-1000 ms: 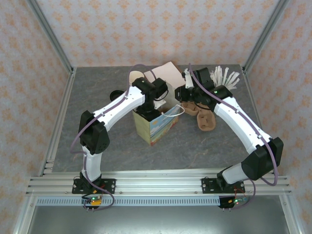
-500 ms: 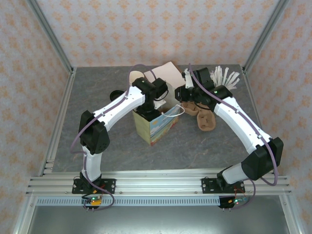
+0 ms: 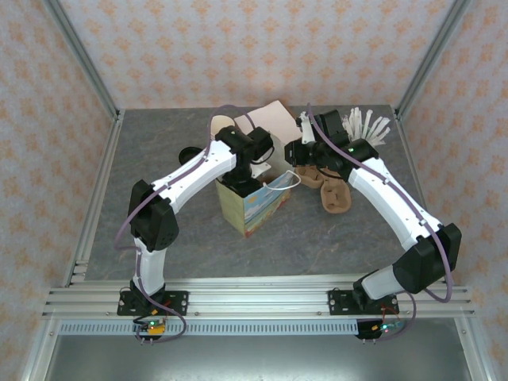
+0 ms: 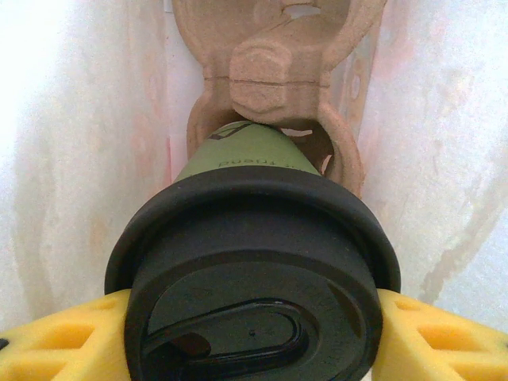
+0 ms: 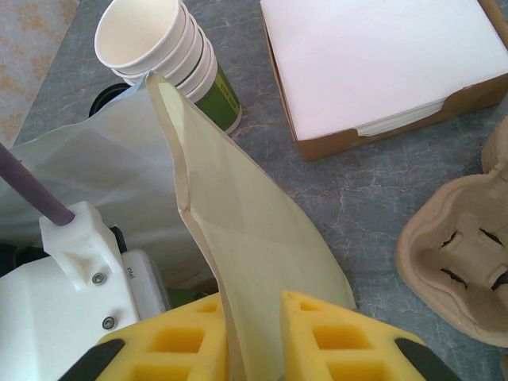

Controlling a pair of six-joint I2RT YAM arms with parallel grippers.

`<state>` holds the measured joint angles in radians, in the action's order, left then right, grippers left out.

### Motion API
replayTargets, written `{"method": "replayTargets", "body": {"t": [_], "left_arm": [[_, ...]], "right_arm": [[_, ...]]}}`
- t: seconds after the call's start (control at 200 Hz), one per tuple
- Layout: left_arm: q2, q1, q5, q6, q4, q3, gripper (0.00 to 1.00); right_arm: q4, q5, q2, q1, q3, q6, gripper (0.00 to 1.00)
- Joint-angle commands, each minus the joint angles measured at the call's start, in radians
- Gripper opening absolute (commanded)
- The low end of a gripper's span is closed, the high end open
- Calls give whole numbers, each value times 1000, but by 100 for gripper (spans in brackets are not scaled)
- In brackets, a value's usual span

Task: Pack the takeout coffee

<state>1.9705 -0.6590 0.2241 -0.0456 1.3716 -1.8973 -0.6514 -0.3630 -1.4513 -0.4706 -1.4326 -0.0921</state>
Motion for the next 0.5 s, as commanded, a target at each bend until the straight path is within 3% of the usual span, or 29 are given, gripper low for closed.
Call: {"method": "replayTargets", "body": {"t": [0.0, 0.495], "left_arm": [[7, -5, 55, -37, -7, -15, 33], [18, -5, 62, -46, -1, -25, 32]], "right_arm": [[-35, 17, -14, -11, -13, 13, 22], [-40, 18, -15, -11, -17, 16, 22]]}}
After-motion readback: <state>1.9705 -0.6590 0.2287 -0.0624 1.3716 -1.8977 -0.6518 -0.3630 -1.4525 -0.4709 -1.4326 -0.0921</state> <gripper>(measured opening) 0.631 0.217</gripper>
